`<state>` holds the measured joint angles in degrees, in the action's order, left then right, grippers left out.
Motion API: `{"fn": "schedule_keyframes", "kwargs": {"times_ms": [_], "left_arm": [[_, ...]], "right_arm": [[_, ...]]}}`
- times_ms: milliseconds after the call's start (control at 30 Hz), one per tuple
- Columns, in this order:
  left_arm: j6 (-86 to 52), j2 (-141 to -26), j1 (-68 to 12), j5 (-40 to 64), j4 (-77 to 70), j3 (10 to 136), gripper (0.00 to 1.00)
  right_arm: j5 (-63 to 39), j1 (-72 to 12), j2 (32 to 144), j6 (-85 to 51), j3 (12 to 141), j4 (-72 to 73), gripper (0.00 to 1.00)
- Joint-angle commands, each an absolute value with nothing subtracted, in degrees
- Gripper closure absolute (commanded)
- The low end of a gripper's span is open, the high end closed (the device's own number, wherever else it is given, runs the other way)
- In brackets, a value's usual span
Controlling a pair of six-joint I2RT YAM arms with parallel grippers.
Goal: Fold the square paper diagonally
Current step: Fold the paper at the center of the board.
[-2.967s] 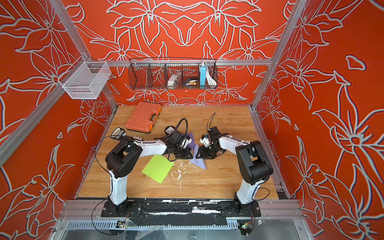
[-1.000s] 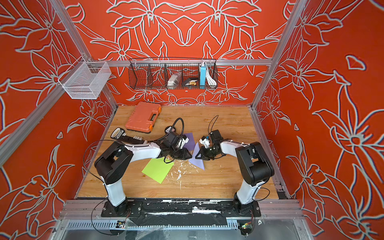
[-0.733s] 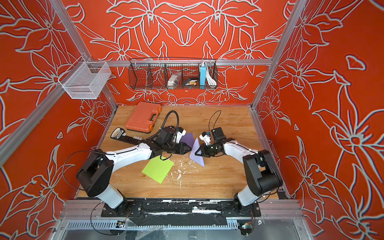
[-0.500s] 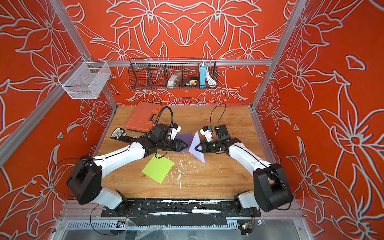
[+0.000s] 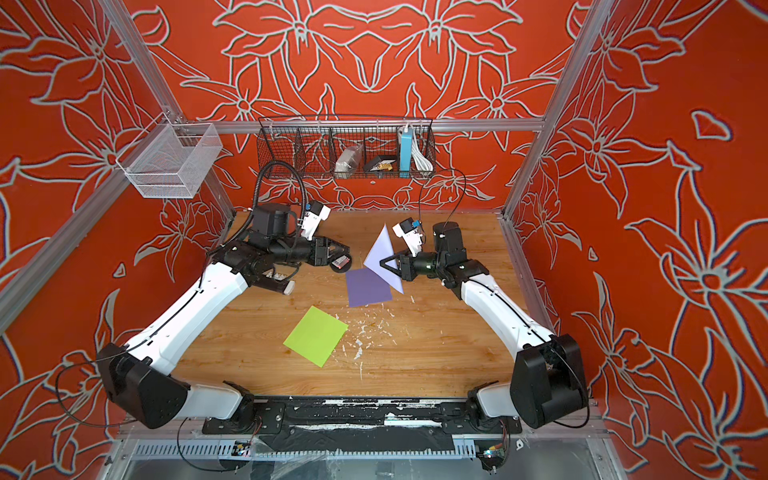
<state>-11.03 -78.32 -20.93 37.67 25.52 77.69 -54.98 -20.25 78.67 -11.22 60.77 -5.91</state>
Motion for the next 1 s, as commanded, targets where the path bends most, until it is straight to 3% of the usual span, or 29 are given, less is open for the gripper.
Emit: {"fn": "schedule_keyframes", "kwargs": {"times_ms": [0, 233, 433, 567, 967], "left_arm": [[-3.33, -75.93, -21.21, 44.56, 21.92, 73.47, 0.56], [-3.12, -75.44, -21.20, 46.00, 17.08, 69.64, 0.58], [-4.13, -76.55, -21.09, 44.30, 15.26, 69.01, 0.59], [-3.68, -77.51, -21.09, 45.44, 15.32, 69.78, 0.67], [-5.81, -79.07, -21.09, 50.30, 12.21, 69.90, 0.69]], "right_arm": [[-61.43, -19.95, 78.31, -5.13, 63.36, -3.38, 0.82], [-67.84, -19.95, 77.69, 4.20, 63.09, -3.89, 0.84], [-70.98, -19.95, 79.00, 4.32, 62.89, -1.43, 0.85], [-72.99, -20.00, 79.75, 4.66, 63.32, -1.24, 0.88], [-74.70, -19.95, 79.48, 2.56, 63.31, -0.57, 0.87]]}}
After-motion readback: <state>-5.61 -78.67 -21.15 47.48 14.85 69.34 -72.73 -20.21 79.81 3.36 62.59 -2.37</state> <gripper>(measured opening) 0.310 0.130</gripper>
